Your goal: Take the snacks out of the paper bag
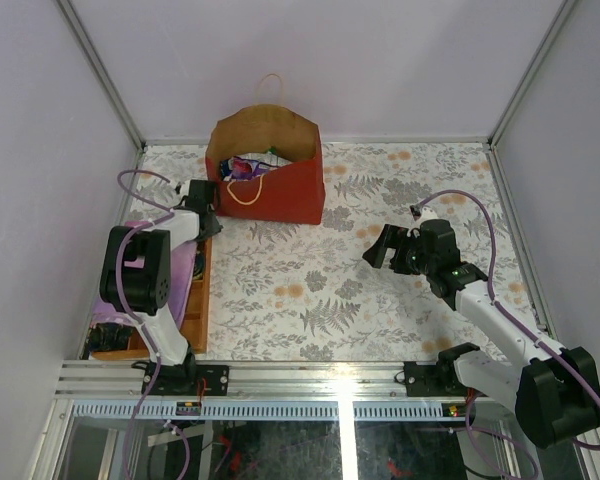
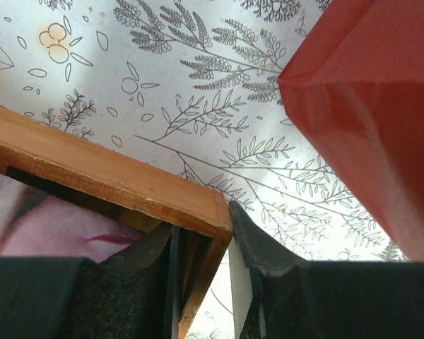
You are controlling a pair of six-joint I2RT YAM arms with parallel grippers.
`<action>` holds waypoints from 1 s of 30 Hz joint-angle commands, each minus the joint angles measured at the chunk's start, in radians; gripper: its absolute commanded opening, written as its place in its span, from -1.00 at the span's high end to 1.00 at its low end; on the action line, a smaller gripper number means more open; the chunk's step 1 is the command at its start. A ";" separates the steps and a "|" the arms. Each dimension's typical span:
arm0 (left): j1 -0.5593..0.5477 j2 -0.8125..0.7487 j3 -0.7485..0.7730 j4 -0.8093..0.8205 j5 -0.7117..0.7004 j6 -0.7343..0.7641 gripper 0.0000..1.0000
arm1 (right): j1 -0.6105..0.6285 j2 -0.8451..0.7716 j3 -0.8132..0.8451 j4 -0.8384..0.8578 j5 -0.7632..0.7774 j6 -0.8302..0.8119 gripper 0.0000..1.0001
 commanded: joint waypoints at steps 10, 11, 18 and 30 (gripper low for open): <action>-0.006 -0.038 -0.024 0.019 0.042 0.290 1.00 | 0.010 -0.021 0.033 -0.022 -0.034 -0.028 -0.93; -0.005 -0.037 -0.021 0.020 0.043 0.300 1.00 | 0.010 -0.022 0.032 -0.019 -0.035 -0.027 -0.93; -0.004 -0.022 -0.008 0.019 0.051 0.313 1.00 | 0.010 0.002 0.042 -0.013 -0.046 -0.017 -0.93; -0.005 -0.151 -0.003 0.003 0.072 0.197 -1.00 | 0.030 0.024 0.058 0.004 -0.045 -0.010 -0.95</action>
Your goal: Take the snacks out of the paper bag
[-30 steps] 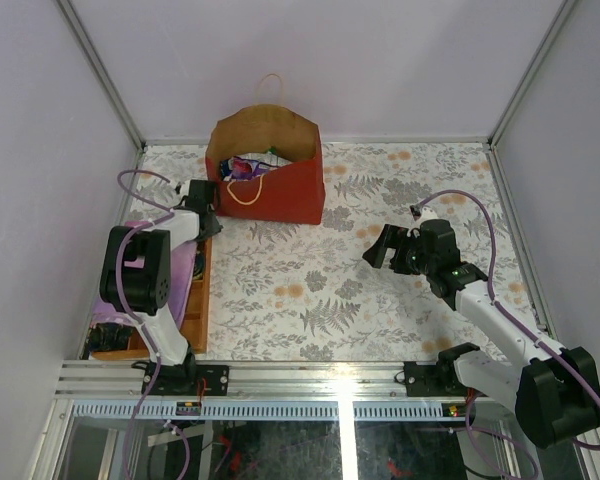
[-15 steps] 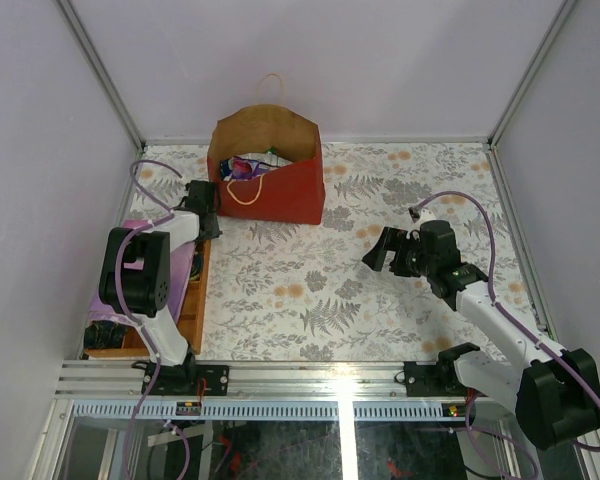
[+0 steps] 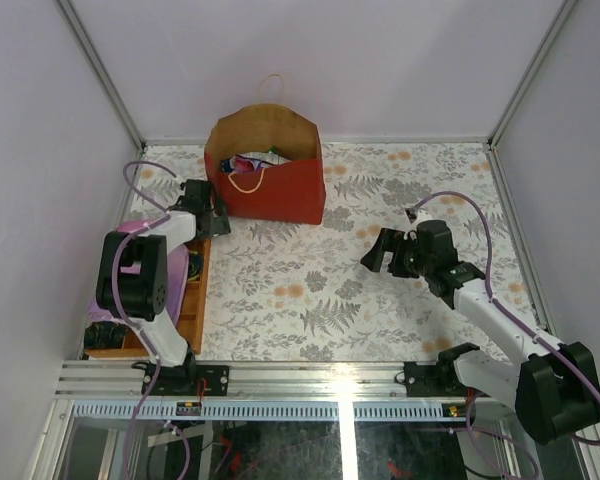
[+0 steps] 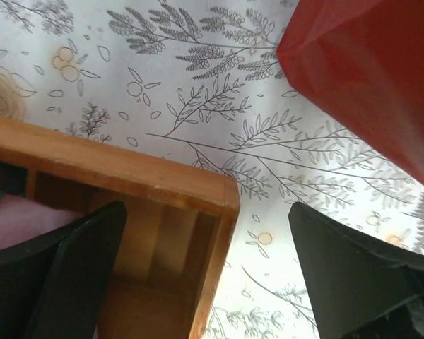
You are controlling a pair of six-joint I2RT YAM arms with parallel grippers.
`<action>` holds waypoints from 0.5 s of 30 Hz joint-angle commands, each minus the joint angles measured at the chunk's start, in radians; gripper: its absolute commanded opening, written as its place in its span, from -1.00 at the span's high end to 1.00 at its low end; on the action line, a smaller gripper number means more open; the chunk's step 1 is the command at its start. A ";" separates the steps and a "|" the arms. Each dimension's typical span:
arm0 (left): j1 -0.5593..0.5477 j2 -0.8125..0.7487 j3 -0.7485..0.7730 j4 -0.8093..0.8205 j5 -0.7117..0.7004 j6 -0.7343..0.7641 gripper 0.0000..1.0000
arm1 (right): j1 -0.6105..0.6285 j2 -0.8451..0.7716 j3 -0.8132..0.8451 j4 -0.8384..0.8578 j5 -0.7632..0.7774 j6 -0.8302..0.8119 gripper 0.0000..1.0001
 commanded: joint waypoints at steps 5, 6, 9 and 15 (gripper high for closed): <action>-0.011 -0.305 0.024 -0.006 0.008 -0.143 -1.00 | 0.150 -0.007 0.142 -0.002 0.140 -0.076 -0.99; -0.012 -0.345 0.025 -0.008 0.008 -0.161 -1.00 | 0.165 -0.013 0.157 0.004 0.162 -0.074 -0.99; -0.012 -0.456 0.060 -0.045 0.029 -0.185 -1.00 | 0.182 -0.016 0.193 0.055 0.198 -0.064 -0.99; -0.015 -0.540 0.227 -0.135 0.049 -0.156 -1.00 | 0.203 0.084 0.410 0.084 0.295 -0.135 -0.97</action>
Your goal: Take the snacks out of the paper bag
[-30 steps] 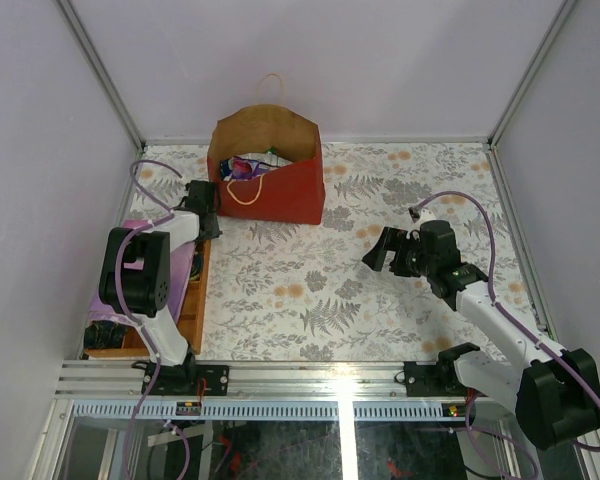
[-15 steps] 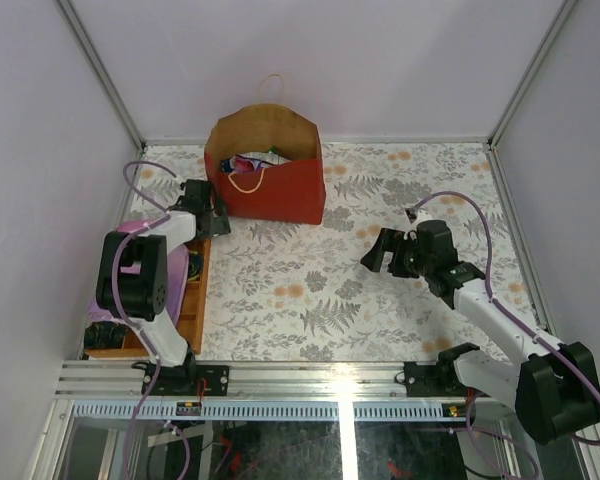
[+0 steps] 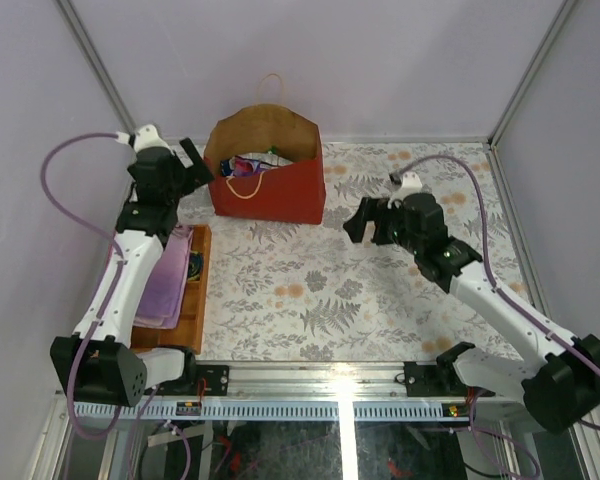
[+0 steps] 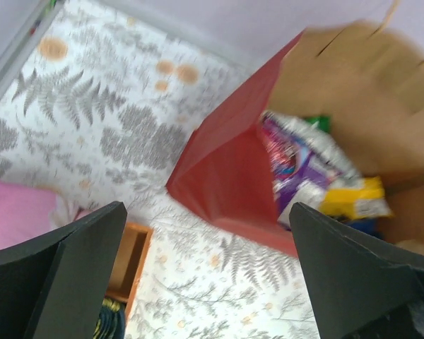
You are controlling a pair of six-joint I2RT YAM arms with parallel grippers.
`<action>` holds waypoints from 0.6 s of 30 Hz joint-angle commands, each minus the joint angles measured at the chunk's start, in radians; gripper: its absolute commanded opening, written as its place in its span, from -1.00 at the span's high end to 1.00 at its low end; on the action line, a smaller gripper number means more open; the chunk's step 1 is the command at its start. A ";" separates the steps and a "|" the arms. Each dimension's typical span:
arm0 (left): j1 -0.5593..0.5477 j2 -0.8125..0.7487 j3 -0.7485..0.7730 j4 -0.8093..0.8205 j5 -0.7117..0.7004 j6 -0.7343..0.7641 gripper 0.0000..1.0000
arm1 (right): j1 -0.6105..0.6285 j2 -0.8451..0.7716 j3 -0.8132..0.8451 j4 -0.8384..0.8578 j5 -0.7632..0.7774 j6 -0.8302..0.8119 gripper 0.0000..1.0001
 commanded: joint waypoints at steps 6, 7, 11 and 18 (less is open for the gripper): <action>-0.007 0.198 0.409 -0.175 0.067 0.066 -0.99 | 0.022 0.278 0.512 0.010 0.135 -0.083 -0.96; -0.007 0.250 0.467 -0.200 0.061 0.076 -0.99 | 0.022 0.327 0.589 -0.028 0.133 -0.088 -0.96; -0.008 0.410 0.629 -0.238 0.031 0.119 -0.99 | 0.023 0.537 0.892 -0.185 0.163 -0.136 -0.97; -0.010 0.602 0.750 -0.255 -0.045 0.194 -1.00 | 0.024 0.784 1.154 -0.222 0.227 -0.253 -0.96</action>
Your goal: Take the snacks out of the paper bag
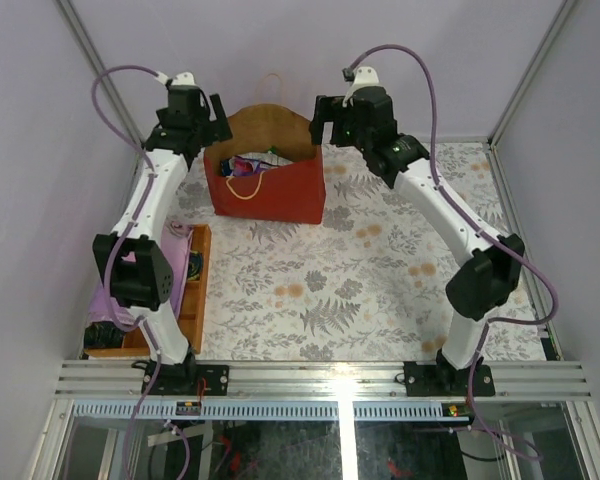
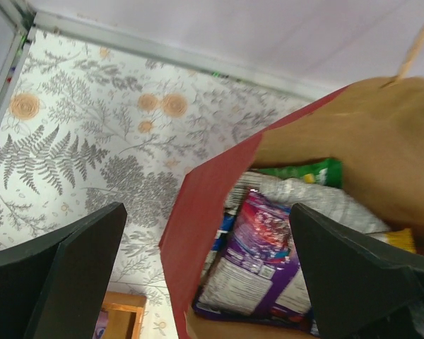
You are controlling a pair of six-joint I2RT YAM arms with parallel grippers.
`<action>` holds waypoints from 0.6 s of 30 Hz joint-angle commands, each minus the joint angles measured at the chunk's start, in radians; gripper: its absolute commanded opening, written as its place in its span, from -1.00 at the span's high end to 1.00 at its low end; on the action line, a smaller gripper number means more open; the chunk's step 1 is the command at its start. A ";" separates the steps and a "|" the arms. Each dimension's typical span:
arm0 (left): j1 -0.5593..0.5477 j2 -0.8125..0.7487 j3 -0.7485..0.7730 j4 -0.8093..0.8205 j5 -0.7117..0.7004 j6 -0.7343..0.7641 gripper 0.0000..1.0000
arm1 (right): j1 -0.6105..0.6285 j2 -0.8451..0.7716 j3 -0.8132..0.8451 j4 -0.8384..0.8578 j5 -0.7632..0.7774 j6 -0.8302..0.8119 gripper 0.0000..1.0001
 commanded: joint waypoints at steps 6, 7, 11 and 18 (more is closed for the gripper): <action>-0.003 0.113 0.074 0.013 -0.057 0.097 -1.00 | 0.006 0.278 0.297 -0.103 0.030 -0.182 -0.78; -0.004 0.121 0.080 0.012 -0.056 0.098 -1.00 | 0.008 0.299 0.326 -0.119 0.029 -0.191 -0.66; -0.004 0.114 0.078 0.010 -0.057 0.103 -0.77 | 0.007 0.348 0.379 -0.132 0.037 -0.209 -0.18; -0.004 0.071 0.029 -0.004 -0.060 0.115 0.00 | 0.007 0.379 0.433 -0.172 0.052 -0.208 0.56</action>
